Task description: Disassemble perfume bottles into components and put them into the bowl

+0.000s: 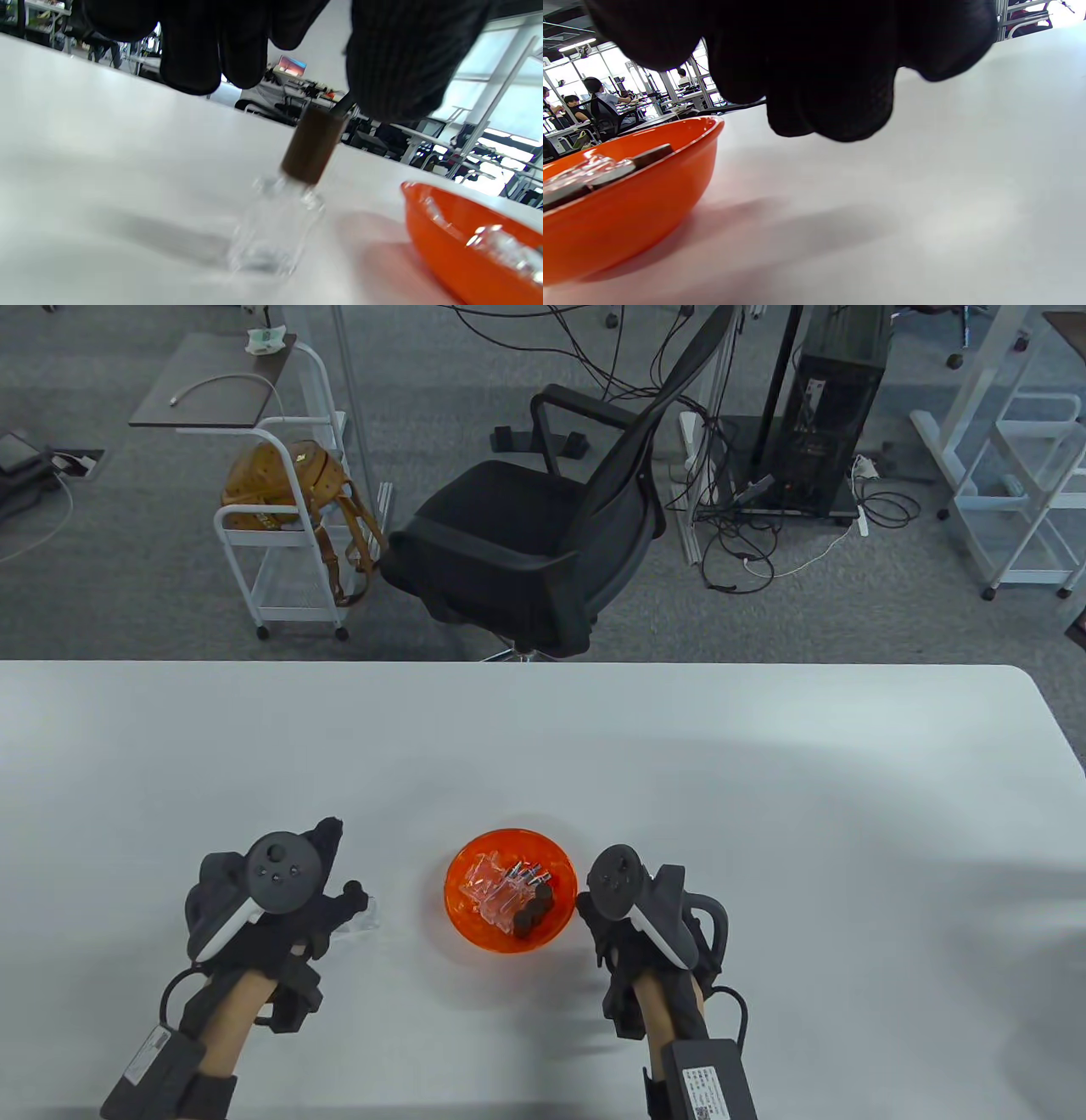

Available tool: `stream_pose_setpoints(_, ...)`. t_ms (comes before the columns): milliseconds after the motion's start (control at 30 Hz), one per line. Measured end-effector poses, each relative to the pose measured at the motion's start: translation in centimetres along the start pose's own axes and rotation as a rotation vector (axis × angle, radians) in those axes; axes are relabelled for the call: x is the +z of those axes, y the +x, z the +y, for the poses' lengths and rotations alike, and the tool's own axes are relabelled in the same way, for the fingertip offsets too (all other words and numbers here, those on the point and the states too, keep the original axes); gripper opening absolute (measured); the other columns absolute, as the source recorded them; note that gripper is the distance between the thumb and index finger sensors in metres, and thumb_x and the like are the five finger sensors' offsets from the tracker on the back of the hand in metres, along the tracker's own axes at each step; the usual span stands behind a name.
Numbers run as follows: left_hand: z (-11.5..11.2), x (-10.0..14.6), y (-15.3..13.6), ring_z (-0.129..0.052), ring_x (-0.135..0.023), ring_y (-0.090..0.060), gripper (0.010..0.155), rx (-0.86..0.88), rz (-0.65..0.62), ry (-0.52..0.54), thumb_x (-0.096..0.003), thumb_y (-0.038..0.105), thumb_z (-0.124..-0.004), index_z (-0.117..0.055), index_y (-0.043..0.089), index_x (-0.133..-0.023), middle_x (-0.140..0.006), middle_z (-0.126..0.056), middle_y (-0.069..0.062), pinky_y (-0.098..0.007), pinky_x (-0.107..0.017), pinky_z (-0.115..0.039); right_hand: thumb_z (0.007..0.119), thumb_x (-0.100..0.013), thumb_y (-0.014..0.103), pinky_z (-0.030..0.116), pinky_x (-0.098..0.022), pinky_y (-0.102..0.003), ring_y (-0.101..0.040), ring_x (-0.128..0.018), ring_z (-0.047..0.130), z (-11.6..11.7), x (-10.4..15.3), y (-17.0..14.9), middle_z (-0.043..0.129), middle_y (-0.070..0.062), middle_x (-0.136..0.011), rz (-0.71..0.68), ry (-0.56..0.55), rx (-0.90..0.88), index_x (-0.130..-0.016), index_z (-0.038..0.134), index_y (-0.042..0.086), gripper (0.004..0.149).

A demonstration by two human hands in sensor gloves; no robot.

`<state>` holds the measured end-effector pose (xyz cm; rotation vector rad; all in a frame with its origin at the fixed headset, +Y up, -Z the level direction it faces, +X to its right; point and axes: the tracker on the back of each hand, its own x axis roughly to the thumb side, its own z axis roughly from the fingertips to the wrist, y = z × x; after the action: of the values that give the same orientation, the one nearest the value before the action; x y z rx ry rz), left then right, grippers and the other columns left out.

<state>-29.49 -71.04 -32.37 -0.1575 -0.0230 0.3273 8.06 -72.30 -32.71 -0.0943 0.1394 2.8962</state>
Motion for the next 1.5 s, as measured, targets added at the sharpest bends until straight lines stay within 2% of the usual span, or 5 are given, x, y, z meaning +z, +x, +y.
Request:
stream_pose_setpoints(200,-4.0,-1.7,-2.5,-0.09,-0.087,-0.039,0.081,0.086,0.007,-0.17,-0.0372,0.047,-0.093,-0.069,0.017,-0.107,-0.104,-0.086,-0.014,-0.059,-0.065,-0.067,0.075,-0.037,0.051,0.082,-0.053,-0.051,-0.012,-0.049,0.107,0.0,0.1,0.0,0.098,0.0,-0.081,-0.003,0.008,0.005,-0.086,0.082,0.029,0.054)
stream_pose_setpoints(633,-4.5,-1.7,-1.8,-0.1,-0.075,-0.034,0.056,0.041,-0.054,-0.012,-0.0358,0.047,-0.094,-0.09,0.033,-0.089,-0.093,-0.1,-0.004,-0.06,-0.063,-0.071,0.075,-0.037,0.051,0.082,-0.053,-0.051,-0.012,-0.049,0.107,0.1,0.2,0.4,0.098,0.0,-0.081,-0.018,0.015,-0.009,-0.086,0.082,0.029,0.054)
stream_pose_setpoints(933,-1.6,1.1,3.4,-0.105,-0.071,-0.031,0.056,0.104,-0.266,0.127,-0.0382,0.043,-0.093,-0.087,0.024,-0.091,-0.086,-0.104,-0.006,-0.057,-0.06,-0.075,0.075,-0.037,0.051,0.083,-0.053,-0.05,-0.011,-0.049,0.107,-1.5,1.7,3.2,0.098,0.002,-0.081,-0.127,-0.089,-0.085,-0.086,0.082,0.03,0.054)
stream_pose_setpoints(1233,-3.3,2.4,6.6,-0.104,-0.067,-0.03,0.055,-0.051,-0.35,0.106,-0.0388,0.044,-0.093,-0.088,0.027,-0.091,-0.083,-0.103,-0.006,-0.057,-0.059,-0.075,0.079,-0.033,0.056,0.079,-0.06,-0.05,-0.01,-0.06,0.103,-1.9,4.9,8.9,0.089,0.005,-0.091,-0.393,-0.086,-0.273,-0.09,0.075,0.037,0.061)
stream_pose_setpoints(1500,-4.1,2.7,7.7,-0.103,-0.067,-0.03,0.055,-0.086,-0.4,0.069,-0.0388,0.044,-0.093,-0.089,0.028,-0.091,-0.084,-0.101,-0.007,-0.057,-0.059,-0.075,0.085,-0.032,0.05,0.082,-0.058,-0.046,-0.004,-0.053,0.104,0.0,5.3,10.9,0.095,0.01,-0.079,-0.409,-0.145,-0.205,-0.081,0.081,0.038,0.05)
